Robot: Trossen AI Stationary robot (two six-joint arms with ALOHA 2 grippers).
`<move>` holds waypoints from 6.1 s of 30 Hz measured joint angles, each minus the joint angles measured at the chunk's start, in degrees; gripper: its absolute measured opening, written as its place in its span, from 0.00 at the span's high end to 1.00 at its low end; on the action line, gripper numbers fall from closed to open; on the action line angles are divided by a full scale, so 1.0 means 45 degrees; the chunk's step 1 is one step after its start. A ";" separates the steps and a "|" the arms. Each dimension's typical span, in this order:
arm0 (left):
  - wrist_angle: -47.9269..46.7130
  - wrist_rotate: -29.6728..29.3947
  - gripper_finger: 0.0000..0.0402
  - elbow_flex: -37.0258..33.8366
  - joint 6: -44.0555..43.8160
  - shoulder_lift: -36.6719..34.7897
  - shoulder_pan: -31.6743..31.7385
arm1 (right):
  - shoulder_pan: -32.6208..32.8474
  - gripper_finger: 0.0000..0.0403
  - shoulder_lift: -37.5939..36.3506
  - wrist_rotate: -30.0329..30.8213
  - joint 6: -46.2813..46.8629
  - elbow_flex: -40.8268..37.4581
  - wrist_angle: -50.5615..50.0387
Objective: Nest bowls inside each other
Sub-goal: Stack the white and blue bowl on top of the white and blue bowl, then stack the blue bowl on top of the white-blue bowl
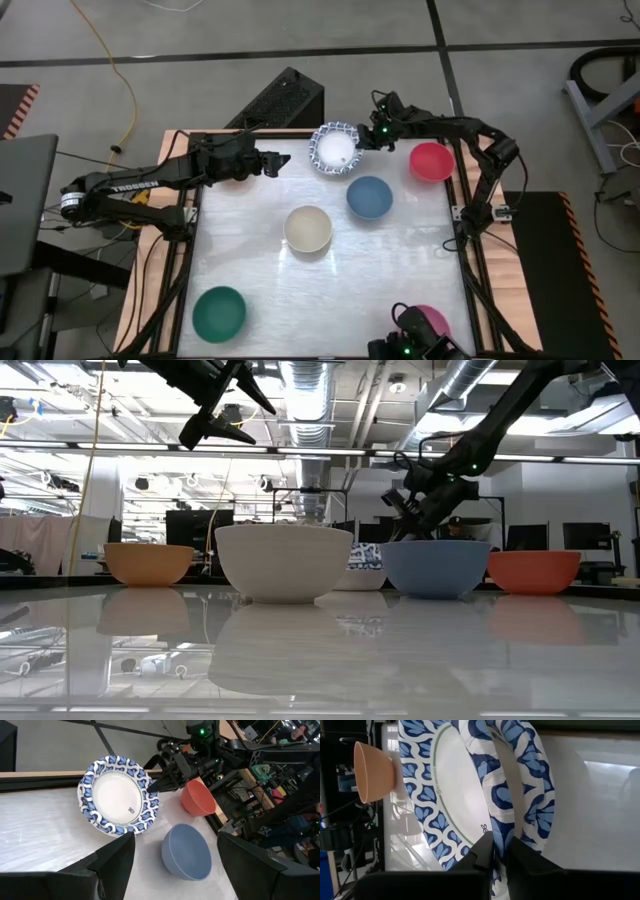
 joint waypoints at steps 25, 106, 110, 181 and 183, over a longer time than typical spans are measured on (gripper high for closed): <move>0.0005 0.0859 0.32 0.0000 0.0505 0.0000 -0.0003 | 0.0345 0.81 -0.0173 0.0128 0.0583 0.0000 -0.0501; -0.0457 0.5731 0.32 0.0000 0.3018 0.0005 -0.0155 | 0.2718 0.51 -0.9596 -0.4768 -0.2848 0.0000 -0.7176; -0.0503 0.5717 0.32 0.0000 0.3308 0.0005 -0.0165 | 0.4769 0.51 -1.0284 -0.2272 -0.2867 0.0000 -0.8776; -0.1244 0.4707 0.32 0.0000 0.2963 0.0622 -0.0175 | 0.5409 0.98 -0.4064 0.6993 -0.3408 0.0502 -0.9897; -0.1248 0.4702 0.32 0.0000 0.2965 0.0622 -0.0175 | 0.5294 0.98 -0.4468 0.6992 -0.3104 0.0862 -0.9861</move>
